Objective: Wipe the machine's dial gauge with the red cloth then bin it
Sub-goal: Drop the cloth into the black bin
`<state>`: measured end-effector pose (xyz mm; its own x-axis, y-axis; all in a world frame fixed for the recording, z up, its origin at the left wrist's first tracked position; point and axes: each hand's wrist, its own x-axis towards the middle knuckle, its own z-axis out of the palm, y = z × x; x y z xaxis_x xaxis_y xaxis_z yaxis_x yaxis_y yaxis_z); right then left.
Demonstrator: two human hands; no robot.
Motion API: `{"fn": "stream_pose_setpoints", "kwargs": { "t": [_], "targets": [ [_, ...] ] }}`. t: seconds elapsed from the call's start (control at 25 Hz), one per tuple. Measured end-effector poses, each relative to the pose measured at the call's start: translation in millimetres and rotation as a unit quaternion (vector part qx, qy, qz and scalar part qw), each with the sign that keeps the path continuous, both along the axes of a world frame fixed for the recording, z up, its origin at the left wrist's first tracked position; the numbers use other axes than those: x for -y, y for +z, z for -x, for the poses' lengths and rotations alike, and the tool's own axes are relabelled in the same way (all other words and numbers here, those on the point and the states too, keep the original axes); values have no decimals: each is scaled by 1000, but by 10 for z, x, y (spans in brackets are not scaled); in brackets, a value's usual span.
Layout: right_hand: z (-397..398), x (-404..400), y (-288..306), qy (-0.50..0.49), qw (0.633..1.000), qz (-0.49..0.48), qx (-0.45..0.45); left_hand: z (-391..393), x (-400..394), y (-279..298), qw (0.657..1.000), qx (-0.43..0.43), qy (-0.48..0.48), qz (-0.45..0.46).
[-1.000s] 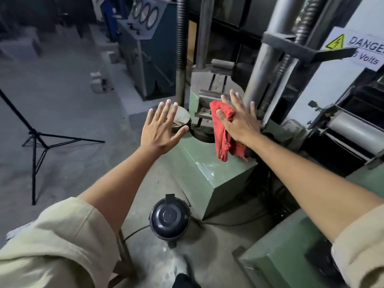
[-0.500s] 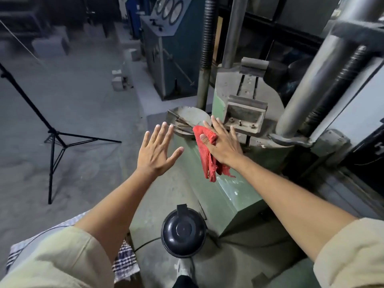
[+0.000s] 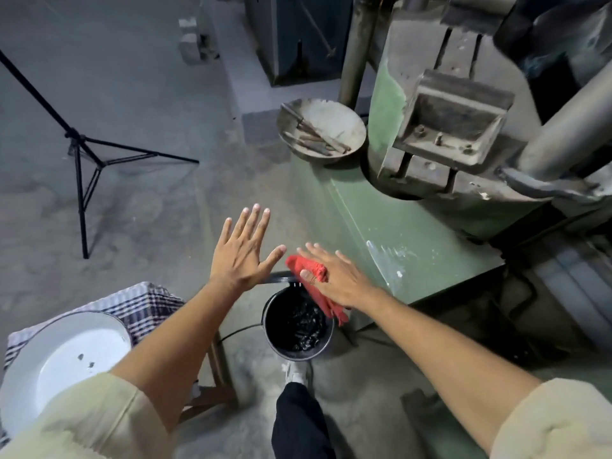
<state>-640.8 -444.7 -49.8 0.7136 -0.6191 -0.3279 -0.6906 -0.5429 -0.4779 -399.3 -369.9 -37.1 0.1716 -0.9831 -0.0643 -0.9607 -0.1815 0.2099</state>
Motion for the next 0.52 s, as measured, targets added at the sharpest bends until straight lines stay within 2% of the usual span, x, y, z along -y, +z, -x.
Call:
{"fn": "stream_pose_setpoints", "kwargs": {
  "t": [0.12, 0.2, 0.4, 0.52],
  "targets": [
    [-21, -314, -700, 117, 991, 21, -53, -22, -211, -517, 999, -5, 3, -41],
    [-15, -483, -1164, 156, 982, 52, -90, -27, -342, -837, 998, -7, 8, -65],
    [-107, -711, -2157, 147, 969, 100, -172, -97, -615, -1602, 993, -5, 16, -114],
    [-201, -677, -2456, 116, 967, 118, -193, -164, -715, -1911, 990, 2, 16, -138]
  ]
}}
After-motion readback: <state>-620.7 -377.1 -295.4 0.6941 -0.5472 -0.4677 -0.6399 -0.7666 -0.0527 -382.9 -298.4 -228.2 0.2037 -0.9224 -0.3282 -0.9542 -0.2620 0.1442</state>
